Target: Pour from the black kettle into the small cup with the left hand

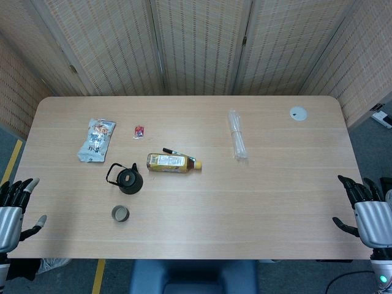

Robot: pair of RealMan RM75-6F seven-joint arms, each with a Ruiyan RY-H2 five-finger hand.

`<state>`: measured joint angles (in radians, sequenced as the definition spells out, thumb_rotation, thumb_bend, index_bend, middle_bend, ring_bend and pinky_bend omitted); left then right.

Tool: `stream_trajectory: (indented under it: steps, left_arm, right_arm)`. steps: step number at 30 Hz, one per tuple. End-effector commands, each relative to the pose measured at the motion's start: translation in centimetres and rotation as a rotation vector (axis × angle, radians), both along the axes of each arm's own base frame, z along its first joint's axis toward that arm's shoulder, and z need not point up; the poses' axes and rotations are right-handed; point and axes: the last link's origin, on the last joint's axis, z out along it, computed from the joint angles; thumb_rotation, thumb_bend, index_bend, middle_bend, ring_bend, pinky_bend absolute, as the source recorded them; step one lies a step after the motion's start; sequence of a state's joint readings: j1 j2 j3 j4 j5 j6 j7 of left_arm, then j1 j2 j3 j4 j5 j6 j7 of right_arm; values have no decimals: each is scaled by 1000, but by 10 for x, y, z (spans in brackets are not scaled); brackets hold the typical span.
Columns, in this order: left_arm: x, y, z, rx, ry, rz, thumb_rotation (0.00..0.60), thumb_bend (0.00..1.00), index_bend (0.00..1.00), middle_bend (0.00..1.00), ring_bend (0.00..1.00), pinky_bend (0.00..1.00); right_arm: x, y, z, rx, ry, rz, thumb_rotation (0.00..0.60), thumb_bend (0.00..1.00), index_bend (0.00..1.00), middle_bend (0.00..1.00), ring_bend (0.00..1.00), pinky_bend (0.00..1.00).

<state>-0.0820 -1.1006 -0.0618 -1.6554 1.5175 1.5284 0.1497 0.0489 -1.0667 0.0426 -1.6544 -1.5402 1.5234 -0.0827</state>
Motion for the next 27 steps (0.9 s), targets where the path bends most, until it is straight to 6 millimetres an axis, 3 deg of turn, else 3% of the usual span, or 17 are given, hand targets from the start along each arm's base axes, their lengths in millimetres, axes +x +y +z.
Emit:
stream_trajectory:
  steps: [1, 19, 27]
  left_arm:
    - [2, 2, -1, -4, 1, -1, 600, 328, 129, 150, 125, 0]
    - [10, 7, 3, -7, -6, -23, 600, 329, 146, 182, 158, 0]
    - [24, 30, 0, -51, -29, -60, 600, 329, 141, 187, 167, 0]
  right_arm:
    - [0, 0, 0, 0, -1, 0, 600, 167, 93, 190, 225, 99]
    - [-2, -1, 2, 1, -7, 10, 600, 167, 101, 192, 234, 99]
    - [1, -2, 4, 2, -8, 31, 600, 167, 103, 195, 237, 99]
